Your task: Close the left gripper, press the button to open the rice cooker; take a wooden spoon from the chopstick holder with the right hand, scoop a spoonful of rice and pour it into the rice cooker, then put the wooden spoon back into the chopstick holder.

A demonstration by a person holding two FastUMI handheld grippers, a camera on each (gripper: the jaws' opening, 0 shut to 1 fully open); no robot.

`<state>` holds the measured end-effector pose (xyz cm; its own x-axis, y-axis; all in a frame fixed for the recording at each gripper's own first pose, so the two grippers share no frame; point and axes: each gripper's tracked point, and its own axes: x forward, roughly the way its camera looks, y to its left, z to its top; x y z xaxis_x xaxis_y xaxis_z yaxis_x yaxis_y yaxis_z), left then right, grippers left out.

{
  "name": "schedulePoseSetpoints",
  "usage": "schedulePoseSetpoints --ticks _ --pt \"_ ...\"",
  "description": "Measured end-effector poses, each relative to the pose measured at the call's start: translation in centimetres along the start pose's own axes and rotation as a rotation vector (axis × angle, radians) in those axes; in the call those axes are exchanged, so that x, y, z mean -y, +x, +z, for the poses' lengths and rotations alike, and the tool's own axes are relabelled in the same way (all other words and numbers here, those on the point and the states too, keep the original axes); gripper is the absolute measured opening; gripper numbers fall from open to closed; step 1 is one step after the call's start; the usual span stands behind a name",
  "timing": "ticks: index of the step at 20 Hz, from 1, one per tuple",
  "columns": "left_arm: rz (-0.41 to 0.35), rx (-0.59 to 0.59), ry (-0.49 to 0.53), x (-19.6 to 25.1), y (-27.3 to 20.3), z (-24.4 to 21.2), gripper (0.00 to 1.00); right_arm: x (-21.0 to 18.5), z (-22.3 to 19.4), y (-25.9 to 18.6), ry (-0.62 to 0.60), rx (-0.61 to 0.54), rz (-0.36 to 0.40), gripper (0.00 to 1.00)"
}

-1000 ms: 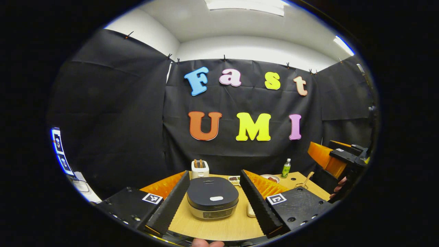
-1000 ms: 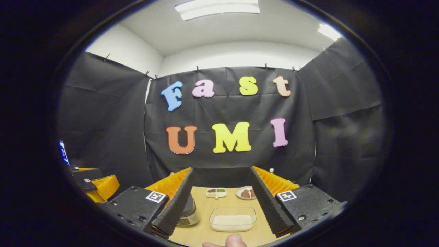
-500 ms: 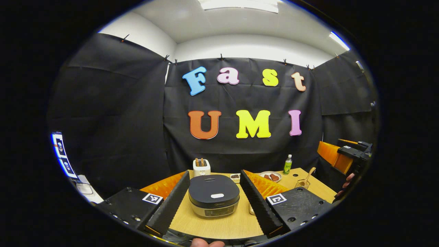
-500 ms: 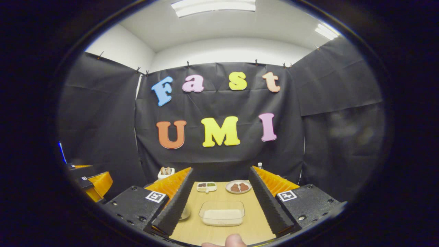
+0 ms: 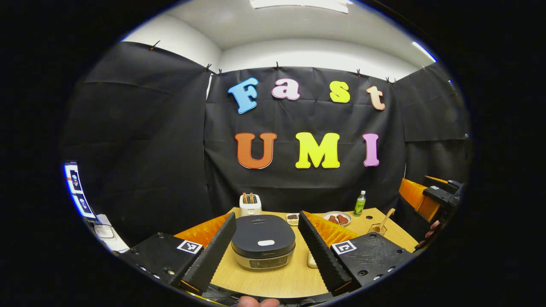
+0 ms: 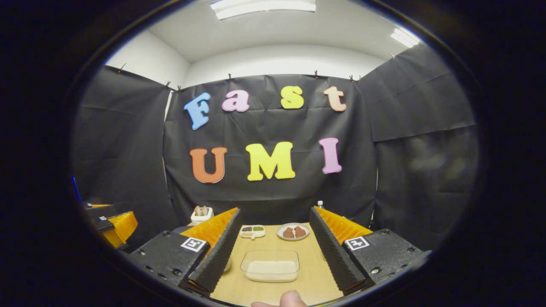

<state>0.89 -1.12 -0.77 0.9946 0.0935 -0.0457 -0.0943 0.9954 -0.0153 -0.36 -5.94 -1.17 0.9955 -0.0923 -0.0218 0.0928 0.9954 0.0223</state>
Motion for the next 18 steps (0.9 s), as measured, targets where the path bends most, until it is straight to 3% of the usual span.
schedulePoseSetpoints --ticks 7,12,16,17,18 --pt "0.053 -0.111 0.016 0.5 3.0 -2.8 0.95 0.3 -2.1 4.9 0.020 -0.051 0.044 1.00" --pt "0.059 -0.263 -0.020 1.3 6.6 -5.2 0.92 1.5 -3.0 9.9 0.040 -0.101 0.055 0.99" --pt "0.056 -0.413 -0.038 1.9 9.0 -7.6 0.65 3.0 -2.9 13.0 0.019 -0.102 0.055 1.00" --pt "0.057 -0.453 -0.037 1.9 9.5 -8.3 0.50 3.5 -2.9 13.9 0.017 -0.097 0.053 1.00" --pt "0.061 -0.485 -0.040 1.9 10.5 -9.2 0.45 3.9 -3.0 14.5 0.018 -0.096 0.051 0.99"
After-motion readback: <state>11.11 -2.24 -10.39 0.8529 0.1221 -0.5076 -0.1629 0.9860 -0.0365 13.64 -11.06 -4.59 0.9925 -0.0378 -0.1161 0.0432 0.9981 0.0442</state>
